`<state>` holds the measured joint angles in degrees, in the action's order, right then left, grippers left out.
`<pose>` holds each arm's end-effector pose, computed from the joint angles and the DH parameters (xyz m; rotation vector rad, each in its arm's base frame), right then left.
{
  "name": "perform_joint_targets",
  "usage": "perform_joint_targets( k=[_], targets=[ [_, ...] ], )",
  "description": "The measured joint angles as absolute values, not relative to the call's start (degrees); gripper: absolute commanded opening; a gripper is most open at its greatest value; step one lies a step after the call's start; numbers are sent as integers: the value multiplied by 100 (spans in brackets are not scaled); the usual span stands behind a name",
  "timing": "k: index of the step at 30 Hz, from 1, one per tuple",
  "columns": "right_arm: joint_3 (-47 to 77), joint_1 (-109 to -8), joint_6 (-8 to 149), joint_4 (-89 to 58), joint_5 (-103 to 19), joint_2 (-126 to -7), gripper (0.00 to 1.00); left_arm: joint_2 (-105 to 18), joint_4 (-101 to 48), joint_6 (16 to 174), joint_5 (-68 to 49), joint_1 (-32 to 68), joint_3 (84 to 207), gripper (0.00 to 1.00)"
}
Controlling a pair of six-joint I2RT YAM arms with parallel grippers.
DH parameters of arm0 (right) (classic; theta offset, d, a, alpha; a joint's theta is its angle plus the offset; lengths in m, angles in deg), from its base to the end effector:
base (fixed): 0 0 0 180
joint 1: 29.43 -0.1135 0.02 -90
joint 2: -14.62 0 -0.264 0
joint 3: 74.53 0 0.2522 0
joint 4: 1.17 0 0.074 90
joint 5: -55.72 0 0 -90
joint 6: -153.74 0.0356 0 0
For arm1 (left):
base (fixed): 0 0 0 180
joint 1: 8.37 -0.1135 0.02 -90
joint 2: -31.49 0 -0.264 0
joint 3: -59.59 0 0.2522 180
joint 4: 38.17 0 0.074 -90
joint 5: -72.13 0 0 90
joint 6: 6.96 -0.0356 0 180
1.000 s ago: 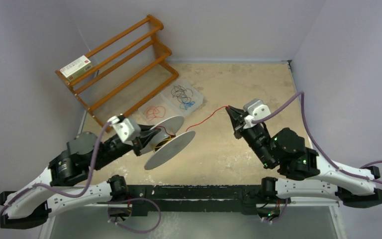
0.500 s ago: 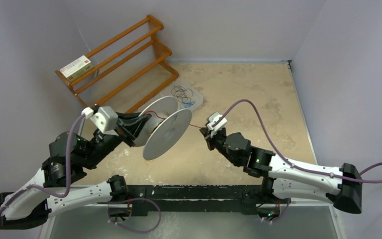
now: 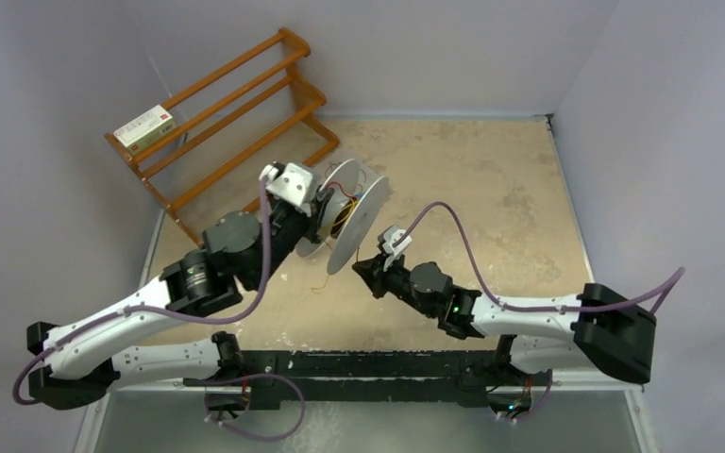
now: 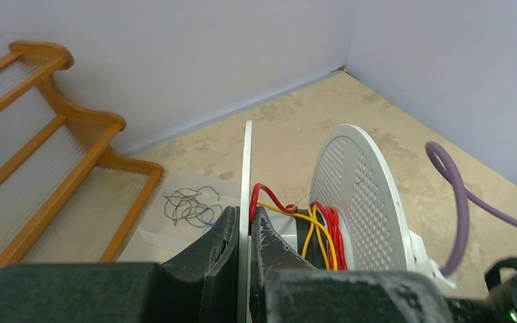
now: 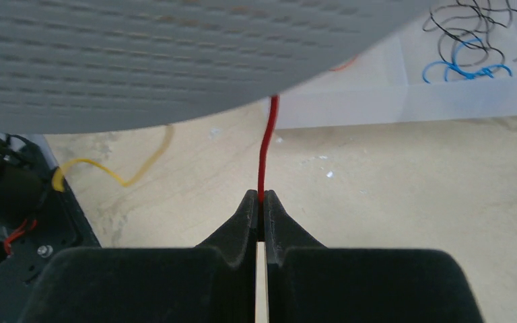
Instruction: Wrap the cables
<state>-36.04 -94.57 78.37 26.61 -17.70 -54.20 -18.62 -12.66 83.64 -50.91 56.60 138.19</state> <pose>0.1144 0.2228 0.2275 -0.5001 1.6034 0.8343 0.0921 -0.1513 0.4418 0.3958 1.4946 -0.4738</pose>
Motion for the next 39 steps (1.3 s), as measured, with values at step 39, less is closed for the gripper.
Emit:
perform_joint_targets(
  k=[39],
  targets=[
    [-2983,-9958,8506,2016,-736,-5044,0,-2893,-2252,11231,-8002,5577,12766,0]
  ],
)
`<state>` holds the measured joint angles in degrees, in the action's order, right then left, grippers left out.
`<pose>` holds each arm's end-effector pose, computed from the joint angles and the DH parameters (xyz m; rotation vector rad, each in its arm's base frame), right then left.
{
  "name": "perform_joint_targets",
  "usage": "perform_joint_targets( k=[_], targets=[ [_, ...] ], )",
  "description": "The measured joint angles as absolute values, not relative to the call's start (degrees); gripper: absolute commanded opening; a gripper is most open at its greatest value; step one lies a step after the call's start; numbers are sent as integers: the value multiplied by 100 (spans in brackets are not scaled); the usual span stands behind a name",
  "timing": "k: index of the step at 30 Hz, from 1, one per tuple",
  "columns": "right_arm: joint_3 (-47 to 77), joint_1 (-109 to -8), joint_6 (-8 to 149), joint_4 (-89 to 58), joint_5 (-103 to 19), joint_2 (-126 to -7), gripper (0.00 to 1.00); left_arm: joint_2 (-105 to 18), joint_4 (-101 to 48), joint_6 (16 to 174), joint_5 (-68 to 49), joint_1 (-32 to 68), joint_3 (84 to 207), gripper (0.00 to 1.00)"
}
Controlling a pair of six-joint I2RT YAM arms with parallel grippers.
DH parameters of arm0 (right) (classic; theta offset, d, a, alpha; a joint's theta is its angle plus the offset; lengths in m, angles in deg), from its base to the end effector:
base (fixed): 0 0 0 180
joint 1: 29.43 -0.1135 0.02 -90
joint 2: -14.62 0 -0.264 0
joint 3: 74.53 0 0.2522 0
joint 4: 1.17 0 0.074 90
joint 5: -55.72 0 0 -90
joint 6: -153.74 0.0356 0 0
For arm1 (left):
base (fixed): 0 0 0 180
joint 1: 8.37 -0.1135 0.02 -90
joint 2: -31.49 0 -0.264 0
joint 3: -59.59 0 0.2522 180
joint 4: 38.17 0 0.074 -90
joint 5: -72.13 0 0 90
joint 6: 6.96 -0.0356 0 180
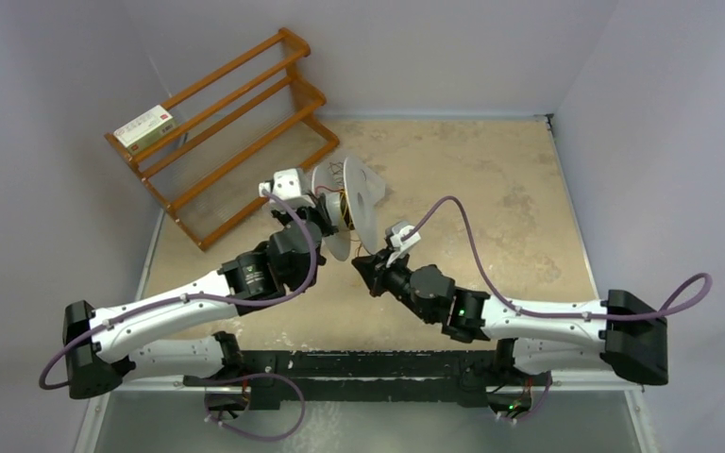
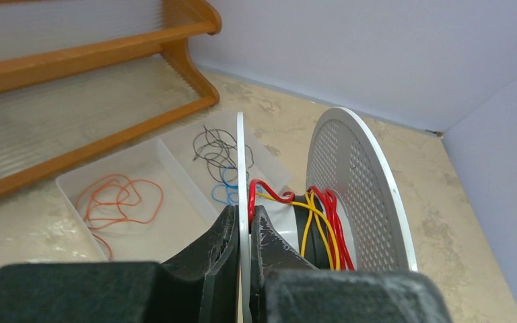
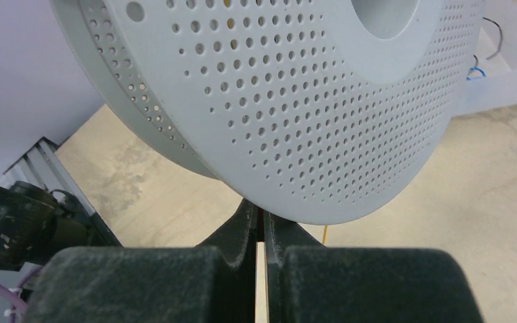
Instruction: Wrap the cables
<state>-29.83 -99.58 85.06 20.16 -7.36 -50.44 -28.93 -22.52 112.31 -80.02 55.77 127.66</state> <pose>0.1003 0.2305 0.2669 -0.3029 1.5978 0.8869 0.1284 -0.1927 0.3641 -0.2918 1.6194 -0.3198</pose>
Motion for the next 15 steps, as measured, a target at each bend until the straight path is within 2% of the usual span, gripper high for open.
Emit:
perform_joint_targets(
  k=[8,15],
  targets=[
    [-3316,-9999,8788,900,-318,-3903,0,-3236,-2112,12597,-7672,5577,12582,0],
    [-3390,-10006,9212,-233,103,-3328,0,-3761,-2715,13872,-7390,5577,11983,0]
  ],
)
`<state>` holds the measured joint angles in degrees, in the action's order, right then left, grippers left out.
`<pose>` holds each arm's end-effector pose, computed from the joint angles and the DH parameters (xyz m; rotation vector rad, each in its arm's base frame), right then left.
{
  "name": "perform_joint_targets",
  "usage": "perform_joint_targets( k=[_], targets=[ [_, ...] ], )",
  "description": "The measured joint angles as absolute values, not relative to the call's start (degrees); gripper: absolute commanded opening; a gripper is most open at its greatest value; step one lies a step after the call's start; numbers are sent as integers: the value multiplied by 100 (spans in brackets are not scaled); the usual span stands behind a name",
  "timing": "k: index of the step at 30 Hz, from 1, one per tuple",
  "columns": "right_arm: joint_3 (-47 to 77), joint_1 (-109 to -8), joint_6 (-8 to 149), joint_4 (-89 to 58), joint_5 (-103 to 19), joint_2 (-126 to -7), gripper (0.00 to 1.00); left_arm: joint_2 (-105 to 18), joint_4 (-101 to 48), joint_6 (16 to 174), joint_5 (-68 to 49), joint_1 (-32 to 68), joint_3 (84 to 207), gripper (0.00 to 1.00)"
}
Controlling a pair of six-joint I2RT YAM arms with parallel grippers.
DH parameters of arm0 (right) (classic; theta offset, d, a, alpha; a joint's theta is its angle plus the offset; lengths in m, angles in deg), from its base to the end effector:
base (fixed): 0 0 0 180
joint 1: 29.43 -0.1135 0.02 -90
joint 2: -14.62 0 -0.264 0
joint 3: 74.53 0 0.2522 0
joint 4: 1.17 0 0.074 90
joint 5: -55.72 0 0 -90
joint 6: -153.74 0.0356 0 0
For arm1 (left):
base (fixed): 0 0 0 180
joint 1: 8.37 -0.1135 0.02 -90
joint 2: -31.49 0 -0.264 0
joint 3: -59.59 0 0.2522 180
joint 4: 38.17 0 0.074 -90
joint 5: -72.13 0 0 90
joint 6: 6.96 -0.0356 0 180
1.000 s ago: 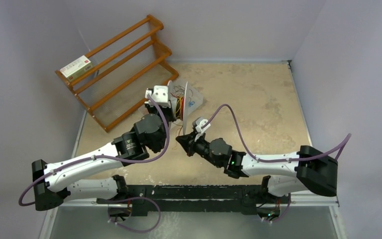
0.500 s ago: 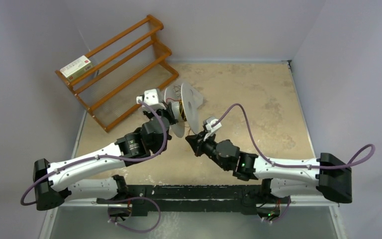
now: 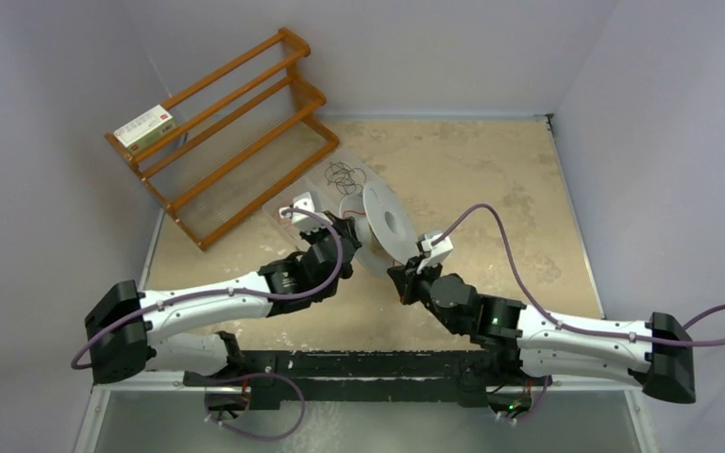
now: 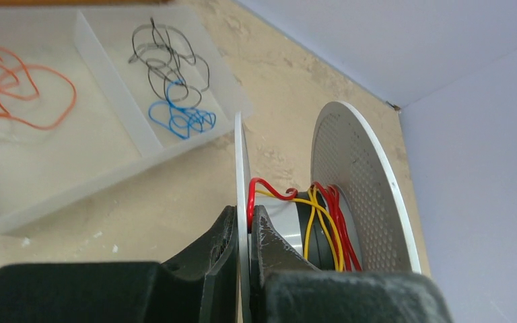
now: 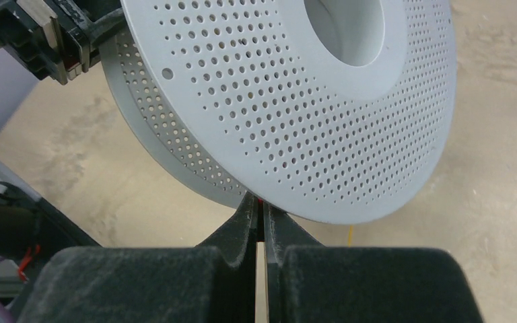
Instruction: Wrap the cables
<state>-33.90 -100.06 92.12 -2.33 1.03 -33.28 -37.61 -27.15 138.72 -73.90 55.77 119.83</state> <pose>0.0841 0.1772 0.2624 -0.1759 1.7409 0.7582 0.1414 -0.2241 0.2894 -0.5029 1.7261 -0.5734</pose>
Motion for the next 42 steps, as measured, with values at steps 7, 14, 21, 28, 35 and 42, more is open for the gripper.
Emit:
perform_joint_targets(
  k=[7,14,21,28,35,42],
  targets=[
    [-3495,-10010,9697,-947,324,-3415,0,-4297,-3508,14564,-7038,5526,11502,0],
    [-3600,-10010,10329,-1194,578,-3846,0,-4817,-3965,15039,-6789,5498,11295,0],
    [-3619,-10015,11015,-1347,866,-4229,0,-5333,-4411,15443,-6549,5498,11244,0],
    [-3678,-9975,11688,-1697,1330,-4355,0,-5903,-4951,15788,-6306,5498,11273,0],
    [-3788,-9962,12403,-2012,1622,-4349,3,-6364,-5296,16134,-6074,5498,11362,7],
    [-3880,-9947,13153,-2425,1756,-4353,12,-6867,-5528,16350,-5685,5498,11364,16]
  ],
)
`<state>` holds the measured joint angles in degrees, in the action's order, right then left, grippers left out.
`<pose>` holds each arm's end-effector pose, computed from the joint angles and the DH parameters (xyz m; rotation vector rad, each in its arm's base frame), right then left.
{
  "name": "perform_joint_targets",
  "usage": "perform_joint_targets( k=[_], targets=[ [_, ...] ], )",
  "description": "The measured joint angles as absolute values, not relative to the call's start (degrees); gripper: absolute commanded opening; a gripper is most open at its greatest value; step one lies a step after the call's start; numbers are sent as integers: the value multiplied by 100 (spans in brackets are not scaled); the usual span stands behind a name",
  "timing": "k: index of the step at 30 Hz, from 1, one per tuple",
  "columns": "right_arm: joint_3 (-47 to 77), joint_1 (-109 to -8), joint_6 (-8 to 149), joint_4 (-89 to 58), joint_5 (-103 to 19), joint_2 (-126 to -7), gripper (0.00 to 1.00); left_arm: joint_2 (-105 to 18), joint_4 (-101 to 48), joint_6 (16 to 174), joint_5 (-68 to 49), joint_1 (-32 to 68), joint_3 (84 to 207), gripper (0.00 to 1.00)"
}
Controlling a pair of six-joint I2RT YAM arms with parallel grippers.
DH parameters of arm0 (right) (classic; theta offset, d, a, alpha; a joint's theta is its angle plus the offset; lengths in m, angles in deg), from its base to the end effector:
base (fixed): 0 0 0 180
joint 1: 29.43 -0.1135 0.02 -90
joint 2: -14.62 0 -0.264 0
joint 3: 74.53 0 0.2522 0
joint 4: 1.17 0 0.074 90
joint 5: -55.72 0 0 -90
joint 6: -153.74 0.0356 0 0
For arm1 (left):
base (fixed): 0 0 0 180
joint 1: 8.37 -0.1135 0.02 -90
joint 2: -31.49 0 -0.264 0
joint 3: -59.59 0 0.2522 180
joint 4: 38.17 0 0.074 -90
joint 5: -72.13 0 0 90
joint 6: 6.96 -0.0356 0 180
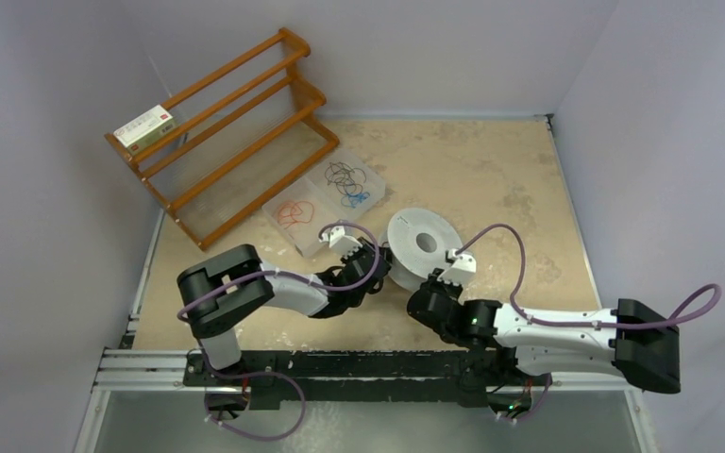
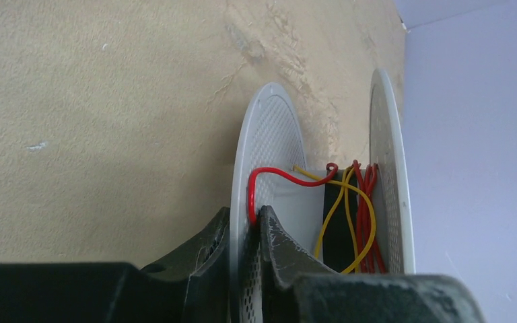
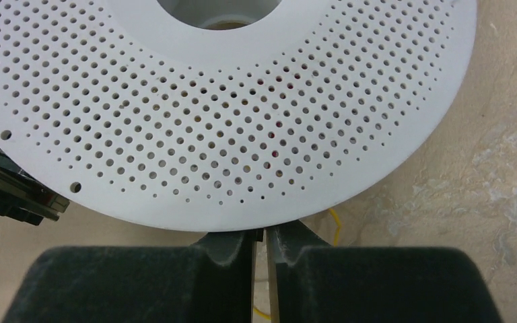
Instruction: Wrap the cables
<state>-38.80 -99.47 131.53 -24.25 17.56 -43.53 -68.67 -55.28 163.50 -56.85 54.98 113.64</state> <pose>0.0881 0.1607 0.1731 0.3607 2.0206 0.4165 0.1682 -0.2852 0.1423 -0.7220 1.9485 -0.9154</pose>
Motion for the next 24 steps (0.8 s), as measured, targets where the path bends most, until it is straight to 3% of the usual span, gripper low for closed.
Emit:
perform_joint_targets(
  k=[8,24],
  targets=[
    [-3884,-9951,13760,-2775,1889,-4454,28,-7020,-5534,16390,-5532,5496,11384,20],
    [-3862,-9993,14071,-2801,2077,-4688,36,-7033,-4699,16038,-5154,5489,11719,34]
  ],
)
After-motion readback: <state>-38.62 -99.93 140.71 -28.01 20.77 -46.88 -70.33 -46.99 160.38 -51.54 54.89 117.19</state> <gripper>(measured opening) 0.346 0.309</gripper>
